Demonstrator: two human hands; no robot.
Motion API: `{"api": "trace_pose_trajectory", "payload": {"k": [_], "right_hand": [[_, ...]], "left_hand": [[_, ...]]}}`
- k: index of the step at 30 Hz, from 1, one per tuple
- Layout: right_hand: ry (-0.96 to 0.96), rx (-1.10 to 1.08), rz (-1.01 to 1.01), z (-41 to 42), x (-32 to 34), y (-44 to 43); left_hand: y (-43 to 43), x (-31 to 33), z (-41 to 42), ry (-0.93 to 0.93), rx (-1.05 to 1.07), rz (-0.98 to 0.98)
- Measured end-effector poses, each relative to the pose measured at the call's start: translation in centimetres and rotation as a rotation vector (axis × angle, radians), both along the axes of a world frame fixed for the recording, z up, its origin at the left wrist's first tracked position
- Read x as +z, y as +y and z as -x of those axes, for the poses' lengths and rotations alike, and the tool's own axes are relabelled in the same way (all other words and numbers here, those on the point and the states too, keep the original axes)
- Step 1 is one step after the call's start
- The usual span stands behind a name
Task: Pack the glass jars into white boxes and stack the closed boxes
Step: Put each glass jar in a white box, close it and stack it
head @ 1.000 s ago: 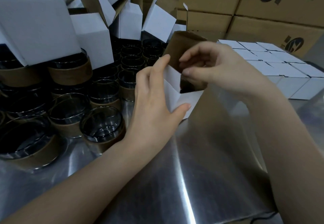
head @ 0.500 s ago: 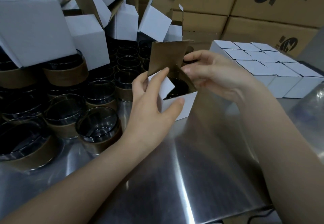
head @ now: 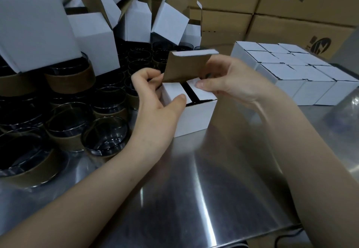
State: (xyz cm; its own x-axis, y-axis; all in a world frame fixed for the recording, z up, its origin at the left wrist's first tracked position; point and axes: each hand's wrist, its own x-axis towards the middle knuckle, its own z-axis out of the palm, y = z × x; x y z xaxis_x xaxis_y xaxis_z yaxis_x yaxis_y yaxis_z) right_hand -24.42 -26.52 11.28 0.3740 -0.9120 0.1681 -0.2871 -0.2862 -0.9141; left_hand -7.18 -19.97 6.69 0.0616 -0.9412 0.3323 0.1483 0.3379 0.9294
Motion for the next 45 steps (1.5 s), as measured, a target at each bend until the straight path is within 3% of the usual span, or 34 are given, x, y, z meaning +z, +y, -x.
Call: {"api": "trace_pose_trajectory", "payload": {"k": [9, 13, 17, 19, 23, 26, 45], "right_hand": [[0.076, -0.025, -0.075, 0.4, 0.4, 0.2], [0.029, -0.013, -0.154, 0.3, 0.5, 0.3], [0.076, 0.094, -0.165, 0.9, 0.8, 0.3], [0.119, 0.171, -0.152, 1.5, 0.8, 0.4], [0.231, 0.342, -0.089, 2.3, 1.1, 0.6], [0.306, 0.384, -0.061, 2.5, 1.0, 0.3], [0.178, 0.283, -0.102, 2.7, 0.9, 0.3]], "left_hand": [[0.2, 0.3, 0.2, -0.173, 0.027, -0.063], [0.1, 0.3, 0.2, -0.046, 0.057, -0.160], [0.0, 0.3, 0.1, 0.087, -0.058, -0.221], [0.6, 0.5, 0.1, -0.005, -0.074, -0.197], [1.3, 0.1, 0.2, -0.366, -0.038, -0.112], [1.3, 0.0, 0.1, -0.462, -0.005, -0.075], [1.1, 0.6, -0.1, -0.293, -0.031, -0.065]]}}
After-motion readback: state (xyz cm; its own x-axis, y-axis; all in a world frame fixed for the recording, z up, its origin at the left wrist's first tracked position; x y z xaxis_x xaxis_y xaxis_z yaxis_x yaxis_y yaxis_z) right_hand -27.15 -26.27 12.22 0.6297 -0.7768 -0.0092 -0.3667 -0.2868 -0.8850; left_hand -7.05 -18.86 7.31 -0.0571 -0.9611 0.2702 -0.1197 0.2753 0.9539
